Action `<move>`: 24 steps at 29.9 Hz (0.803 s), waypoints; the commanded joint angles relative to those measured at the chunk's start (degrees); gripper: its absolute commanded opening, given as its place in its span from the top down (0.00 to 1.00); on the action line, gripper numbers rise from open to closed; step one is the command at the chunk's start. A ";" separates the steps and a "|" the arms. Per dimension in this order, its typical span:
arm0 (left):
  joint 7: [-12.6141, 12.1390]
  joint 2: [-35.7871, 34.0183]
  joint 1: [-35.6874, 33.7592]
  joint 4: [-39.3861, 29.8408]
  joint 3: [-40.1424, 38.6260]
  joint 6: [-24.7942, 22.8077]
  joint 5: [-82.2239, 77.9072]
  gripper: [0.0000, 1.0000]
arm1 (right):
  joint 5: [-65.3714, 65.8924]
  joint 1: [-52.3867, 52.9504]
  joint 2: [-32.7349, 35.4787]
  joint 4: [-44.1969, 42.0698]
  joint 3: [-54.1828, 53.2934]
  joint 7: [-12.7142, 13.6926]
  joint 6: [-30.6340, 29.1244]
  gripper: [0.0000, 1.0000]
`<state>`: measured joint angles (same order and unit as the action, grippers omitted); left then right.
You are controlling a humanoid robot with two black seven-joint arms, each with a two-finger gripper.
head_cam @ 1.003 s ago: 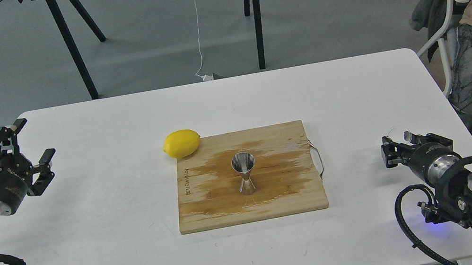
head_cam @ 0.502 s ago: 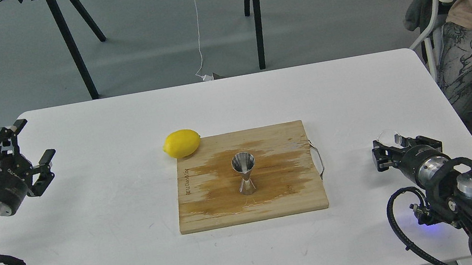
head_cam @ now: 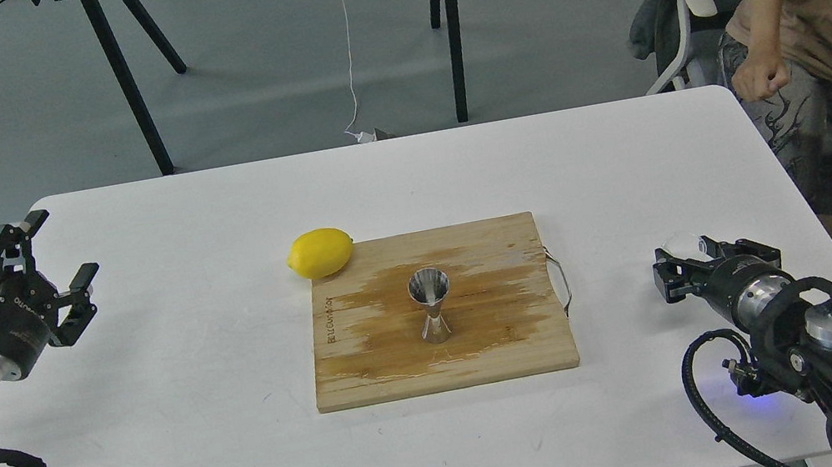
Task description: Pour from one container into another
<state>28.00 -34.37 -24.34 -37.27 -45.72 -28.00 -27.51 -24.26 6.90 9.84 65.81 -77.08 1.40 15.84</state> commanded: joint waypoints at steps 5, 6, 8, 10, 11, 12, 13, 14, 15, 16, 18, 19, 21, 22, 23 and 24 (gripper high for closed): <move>0.00 0.00 0.00 0.09 0.02 0.00 -0.17 0.01 | 0.00 -0.40 0.44 2.21 -0.09 0.00 0.42 0.04; 0.00 0.17 0.00 0.35 0.02 0.00 -0.17 0.01 | 0.00 -0.57 0.53 2.56 -0.18 0.00 0.42 0.04; 0.00 0.79 0.00 0.97 0.02 0.00 -0.17 0.01 | 0.00 -1.19 0.79 4.05 -0.27 0.00 0.42 0.03; 0.00 0.88 -0.09 1.06 0.02 0.00 -0.17 0.01 | 0.00 -1.80 1.32 5.98 -0.27 0.00 0.42 0.03; 0.00 0.79 -0.09 1.15 0.02 0.00 -0.17 0.01 | 0.00 -2.24 1.58 7.47 -0.27 0.00 0.42 0.03; 0.00 0.79 -0.09 1.15 0.02 0.00 -0.17 0.01 | 0.00 -2.59 1.76 8.71 -0.27 0.00 0.42 0.03; 0.00 0.70 -0.09 1.15 0.02 0.00 -0.17 0.01 | 0.00 -2.94 2.11 10.28 -0.35 0.00 0.34 0.03; 0.00 0.70 -0.09 1.15 0.02 0.00 -0.17 0.01 | 0.09 -3.12 2.55 11.61 -0.35 0.00 0.25 0.03; 0.00 0.70 -0.18 1.15 0.02 0.00 -0.17 0.01 | 0.17 -3.21 3.16 12.75 -0.27 0.00 0.07 0.03; 0.00 0.70 -0.18 1.15 0.02 0.00 -0.17 0.01 | 0.43 -3.21 4.04 13.98 -0.09 0.09 -0.28 0.02; 0.00 0.70 -0.18 1.15 0.02 0.00 -0.17 0.01 | 1.66 -2.60 5.71 16.26 0.78 0.35 -0.80 0.02; 0.00 0.79 -0.18 1.15 0.02 0.00 -0.26 0.01 | 2.89 -2.16 6.50 17.23 1.48 0.61 -1.33 0.02; 0.00 0.79 -0.35 1.15 0.02 0.00 -0.26 0.01 | 6.31 -0.58 7.91 18.47 1.84 2.10 -4.48 0.02; 0.00 0.79 -0.35 1.15 0.02 0.00 -0.26 0.01 | 8.24 0.56 8.70 18.47 1.84 3.33 -7.37 0.02; 0.00 0.79 -0.44 1.15 0.02 0.00 -0.18 0.01 | 10.17 1.52 9.31 18.13 1.76 4.47 -10.88 0.02; 0.00 0.79 -0.44 1.15 0.02 0.00 -0.17 0.01 | 11.32 2.40 9.75 17.77 1.49 5.27 -13.96 0.02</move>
<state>28.00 -33.62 -24.68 -36.12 -45.70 -28.01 -27.76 -17.28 6.78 17.93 83.85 -75.40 4.08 9.71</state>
